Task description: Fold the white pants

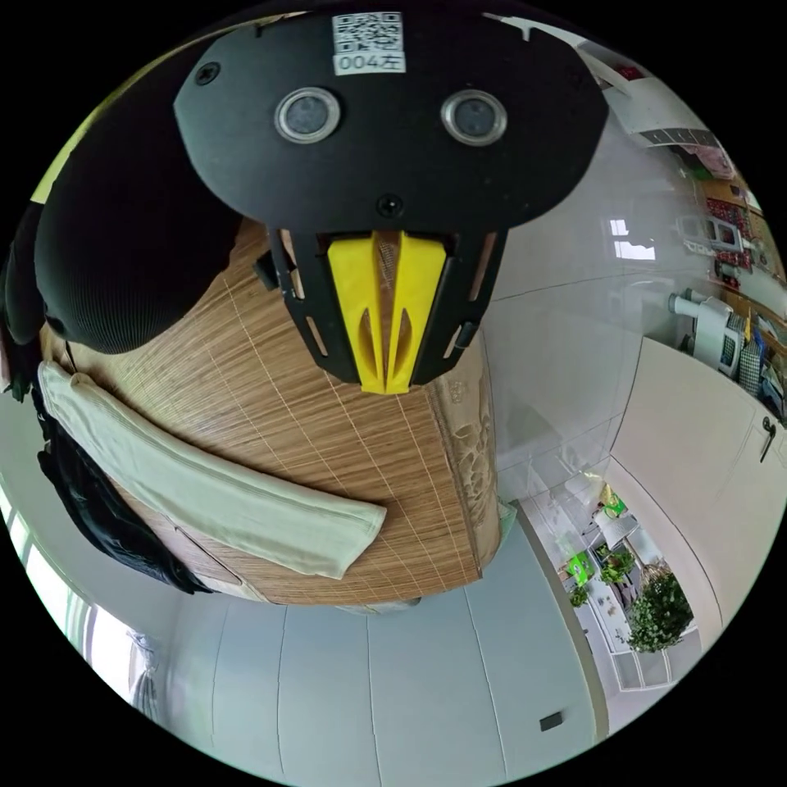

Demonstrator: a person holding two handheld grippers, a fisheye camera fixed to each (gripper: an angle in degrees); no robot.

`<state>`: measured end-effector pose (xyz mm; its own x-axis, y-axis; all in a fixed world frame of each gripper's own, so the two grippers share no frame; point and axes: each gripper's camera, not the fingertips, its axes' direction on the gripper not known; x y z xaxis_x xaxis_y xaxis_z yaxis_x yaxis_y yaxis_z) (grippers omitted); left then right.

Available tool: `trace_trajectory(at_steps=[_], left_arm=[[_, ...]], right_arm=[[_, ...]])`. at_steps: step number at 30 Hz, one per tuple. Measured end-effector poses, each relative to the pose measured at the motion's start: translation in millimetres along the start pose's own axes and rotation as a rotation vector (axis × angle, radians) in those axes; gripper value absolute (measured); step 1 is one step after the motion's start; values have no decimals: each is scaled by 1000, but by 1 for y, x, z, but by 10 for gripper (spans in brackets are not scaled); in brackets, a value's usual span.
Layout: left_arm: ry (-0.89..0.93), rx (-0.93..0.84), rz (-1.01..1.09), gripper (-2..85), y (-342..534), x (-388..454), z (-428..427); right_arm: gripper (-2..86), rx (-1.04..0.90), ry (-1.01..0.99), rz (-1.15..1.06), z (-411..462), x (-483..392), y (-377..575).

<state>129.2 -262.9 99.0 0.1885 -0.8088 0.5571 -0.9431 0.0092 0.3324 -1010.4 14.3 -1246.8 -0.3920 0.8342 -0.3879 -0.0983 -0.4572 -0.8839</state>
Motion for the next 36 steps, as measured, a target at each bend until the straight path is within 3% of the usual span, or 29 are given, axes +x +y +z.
trace_trajectory(at_steps=[8, 14, 18, 22, 25, 27, 30, 32, 33, 35, 36], left_arm=[[-4, 99, 31, 8, 18, 22, -49], [-16, 206, 31, 8, 46, 21, -99], [17, 392, -134, 8, 45, -17, -183], [317, 667, -383, 7, 52, -55, -294], [862, 968, -437, 10, 67, -66, -383], [1005, 1049, -430, 9, 75, -54, -415], [1176, 1163, -418, 9, 99, -34, -436], [1296, 1202, -406, 13, 111, -30, -432], [1232, 1229, -431, 18, 122, -25, -432], [1182, 1265, -460, 31, 136, -13, -428], [1220, 1275, -438, 53, 141, -3, -421]], right_arm=[[-8, -118, 31, 51, -10, -27, 60], [-8, -104, 92, 70, -19, -70, 100], [-8, -87, 64, 72, 4, -87, 115], [-8, -226, 23, 115, 69, -104, 141], [-8, -166, 1, 85, 86, -138, 152], [-7, -134, -36, 64, 105, -160, 151], [-5, 35, -303, 209, 154, -179, 148], [-1, 327, -845, 608, 215, -179, 177], [1, 381, -1029, 747, 238, -181, 192], [23, 730, -1670, 1188, 317, -224, 267], [31, 828, -1754, 1300, 331, -240, 286]])
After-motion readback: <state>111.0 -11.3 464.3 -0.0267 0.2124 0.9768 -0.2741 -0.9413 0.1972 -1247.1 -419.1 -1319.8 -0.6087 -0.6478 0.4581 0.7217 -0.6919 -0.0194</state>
